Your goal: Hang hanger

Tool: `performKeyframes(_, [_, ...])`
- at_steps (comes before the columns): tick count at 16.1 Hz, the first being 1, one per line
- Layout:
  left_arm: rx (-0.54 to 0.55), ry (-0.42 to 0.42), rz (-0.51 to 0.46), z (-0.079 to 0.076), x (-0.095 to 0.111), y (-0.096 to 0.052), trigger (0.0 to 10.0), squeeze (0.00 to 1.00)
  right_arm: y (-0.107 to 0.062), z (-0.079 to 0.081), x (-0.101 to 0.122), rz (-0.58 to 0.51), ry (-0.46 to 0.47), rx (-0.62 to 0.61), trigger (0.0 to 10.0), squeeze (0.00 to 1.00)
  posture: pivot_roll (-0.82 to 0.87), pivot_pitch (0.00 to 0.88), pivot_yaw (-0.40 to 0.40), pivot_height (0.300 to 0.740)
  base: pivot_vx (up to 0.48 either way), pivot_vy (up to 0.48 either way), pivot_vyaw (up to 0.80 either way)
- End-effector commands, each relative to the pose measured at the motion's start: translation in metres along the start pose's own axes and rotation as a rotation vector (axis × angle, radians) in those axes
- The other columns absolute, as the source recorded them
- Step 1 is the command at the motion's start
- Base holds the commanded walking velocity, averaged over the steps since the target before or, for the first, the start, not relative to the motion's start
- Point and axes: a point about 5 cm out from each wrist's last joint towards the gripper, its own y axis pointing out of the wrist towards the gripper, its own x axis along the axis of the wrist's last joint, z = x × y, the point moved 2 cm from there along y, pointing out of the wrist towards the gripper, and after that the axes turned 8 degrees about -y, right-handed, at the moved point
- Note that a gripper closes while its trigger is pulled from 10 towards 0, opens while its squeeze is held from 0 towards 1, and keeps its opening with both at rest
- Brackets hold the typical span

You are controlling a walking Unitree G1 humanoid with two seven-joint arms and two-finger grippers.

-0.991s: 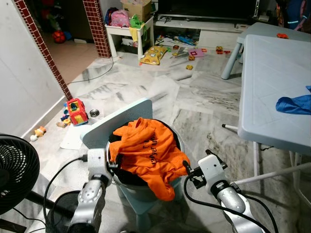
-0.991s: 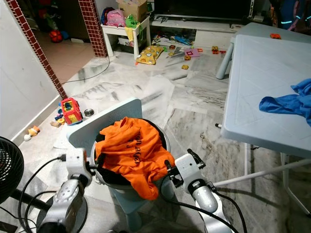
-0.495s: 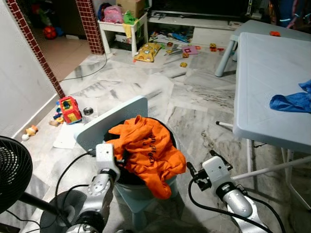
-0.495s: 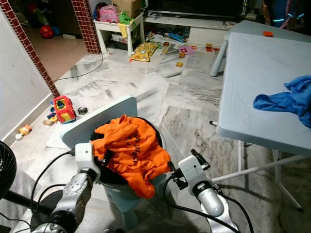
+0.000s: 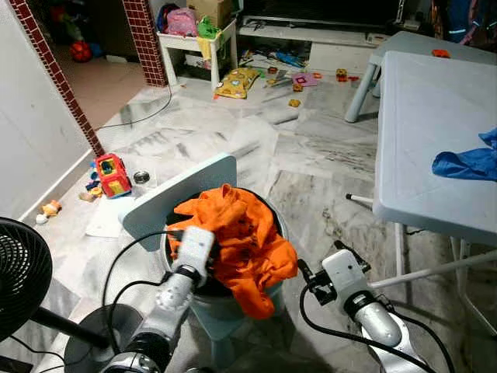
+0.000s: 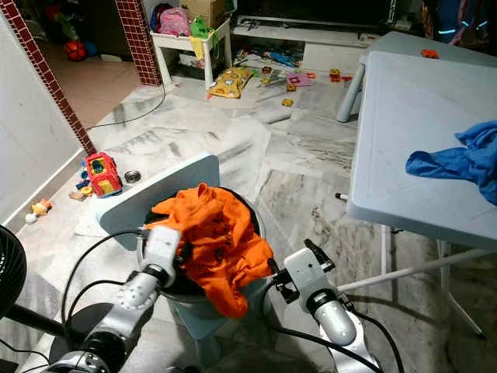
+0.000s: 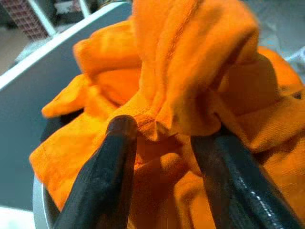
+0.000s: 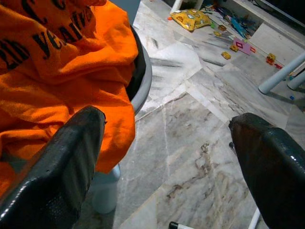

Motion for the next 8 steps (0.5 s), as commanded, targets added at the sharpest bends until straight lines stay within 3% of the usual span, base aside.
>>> performKeyframes(1, [-0.013, 0.07, -0.015, -0.001, 0.005, 0.002, 0.0, 0.0, 0.001, -0.001, 0.004, -0.005, -0.003, -0.006, 10.0, 0.0, -0.2, 0.077, 0.037, 0.74, 0.0, 0.0, 0.0])
performKeyframes(6, [-0.13, 0.305, 0.001, -0.021, 0.003, 0.003, 0.0, 0.0, 0.004, 0.002, 0.005, -0.009, 0.001, -0.003, 10.0, 0.0, -0.2, 0.071, 0.041, 0.74, 0.0, 0.0, 0.0])
performKeyframes(8, [-0.145, 0.358, -0.023, -0.023, 0.005, 0.003, 0.0, 0.0, 0.004, 0.002, 0.005, -0.01, 0.001, -0.002, 10.0, 0.0, -0.19, 0.07, 0.042, 0.74, 0.0, 0.0, 0.0])
